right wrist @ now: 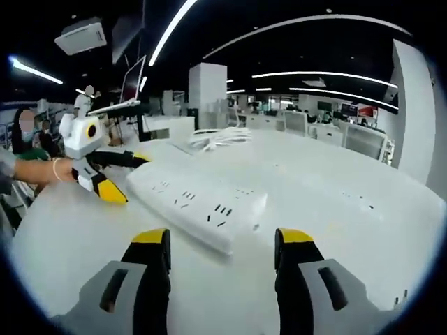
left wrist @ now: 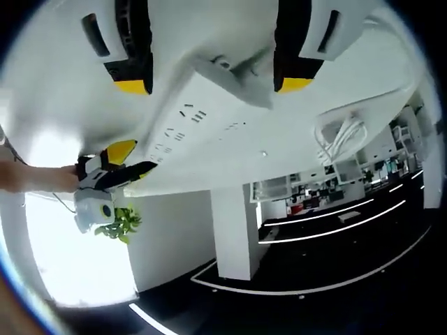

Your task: Straighten the power strip on the desk, plug the charger into it

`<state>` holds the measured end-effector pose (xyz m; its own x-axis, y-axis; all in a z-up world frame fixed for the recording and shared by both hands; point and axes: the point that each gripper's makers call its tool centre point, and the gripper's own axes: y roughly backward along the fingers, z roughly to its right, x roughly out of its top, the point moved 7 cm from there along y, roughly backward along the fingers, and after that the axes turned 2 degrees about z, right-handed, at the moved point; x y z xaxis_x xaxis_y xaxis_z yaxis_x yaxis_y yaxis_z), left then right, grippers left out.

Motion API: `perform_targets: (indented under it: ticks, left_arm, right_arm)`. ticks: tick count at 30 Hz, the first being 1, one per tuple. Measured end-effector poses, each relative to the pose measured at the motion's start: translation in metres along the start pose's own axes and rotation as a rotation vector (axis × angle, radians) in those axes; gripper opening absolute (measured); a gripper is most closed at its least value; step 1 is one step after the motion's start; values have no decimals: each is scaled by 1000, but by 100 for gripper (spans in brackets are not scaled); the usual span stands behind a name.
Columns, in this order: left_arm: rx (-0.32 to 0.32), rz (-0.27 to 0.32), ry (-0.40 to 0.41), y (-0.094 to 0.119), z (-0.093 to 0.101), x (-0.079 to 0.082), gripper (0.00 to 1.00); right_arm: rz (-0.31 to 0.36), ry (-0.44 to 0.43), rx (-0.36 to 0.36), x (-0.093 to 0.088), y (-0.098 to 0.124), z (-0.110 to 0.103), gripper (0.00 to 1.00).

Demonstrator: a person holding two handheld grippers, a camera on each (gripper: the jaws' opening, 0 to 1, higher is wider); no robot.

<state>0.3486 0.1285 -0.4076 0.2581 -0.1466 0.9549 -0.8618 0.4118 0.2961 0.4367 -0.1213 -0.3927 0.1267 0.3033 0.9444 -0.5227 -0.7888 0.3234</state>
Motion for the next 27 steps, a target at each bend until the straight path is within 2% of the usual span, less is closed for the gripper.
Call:
perform_targets:
  ticks: [4,9,14,24,27]
  left_arm:
    - [-4,2,8,-1,-1,1,67]
    - [-1,3,13,-2,-3,2,67]
    - [-3,-2,12,-4,-2,2,66]
    - [-2,-5,9,-6,-4,2,63]
    - [-4,-4,7,-6,-3,2,61]
  right_arm:
    - [-4,-9,15,0,-3,-1,55]
    - [-4,-12,24,0,-3,-4,55]
    - [-8,-17,30,-1,-5,-6,50]
    - [-42,32,27,-4,-9,-11,42]
    - [-37,-5,17,-4,-9,-9,41]
